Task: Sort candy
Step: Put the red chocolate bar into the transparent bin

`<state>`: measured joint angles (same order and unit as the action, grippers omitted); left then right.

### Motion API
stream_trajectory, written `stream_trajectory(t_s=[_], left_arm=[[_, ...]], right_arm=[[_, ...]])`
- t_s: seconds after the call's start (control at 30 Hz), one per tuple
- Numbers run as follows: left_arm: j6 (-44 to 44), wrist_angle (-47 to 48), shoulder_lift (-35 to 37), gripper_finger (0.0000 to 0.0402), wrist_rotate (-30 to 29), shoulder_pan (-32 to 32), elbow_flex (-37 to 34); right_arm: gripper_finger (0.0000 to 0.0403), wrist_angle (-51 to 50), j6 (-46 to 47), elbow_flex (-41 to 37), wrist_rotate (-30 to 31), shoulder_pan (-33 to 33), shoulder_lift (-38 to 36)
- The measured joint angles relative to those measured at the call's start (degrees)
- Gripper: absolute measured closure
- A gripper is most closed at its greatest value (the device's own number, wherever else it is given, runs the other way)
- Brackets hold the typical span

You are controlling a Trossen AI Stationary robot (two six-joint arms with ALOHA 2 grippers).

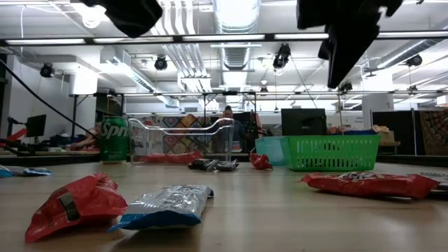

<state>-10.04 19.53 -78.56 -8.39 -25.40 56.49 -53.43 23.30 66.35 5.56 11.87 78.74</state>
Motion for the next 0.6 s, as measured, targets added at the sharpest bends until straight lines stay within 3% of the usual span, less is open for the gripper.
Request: stream_trajectory(t_s=[0.33, 0.5, 0.6], left_arm=[[1.84, 2.0, -1.42, 0.0308, 0.31, -7.51, 0.0], [0.99, 1.96, -6.71, 0.0252, -7.64, -11.6, -0.01], [0.98, 1.96, -10.18, 0.0221, -9.28, -12.18, 0.0]], right_arm=[[0.0339, 3.17, 0.66, 0.0, 0.0, 5.94, 0.0], [0.0339, 3.2, 2.26, 0.0, 0.02, 6.28, 0.0], [0.0339, 3.19, 2.26, 0.0, 0.02, 6.28, 0.0]])
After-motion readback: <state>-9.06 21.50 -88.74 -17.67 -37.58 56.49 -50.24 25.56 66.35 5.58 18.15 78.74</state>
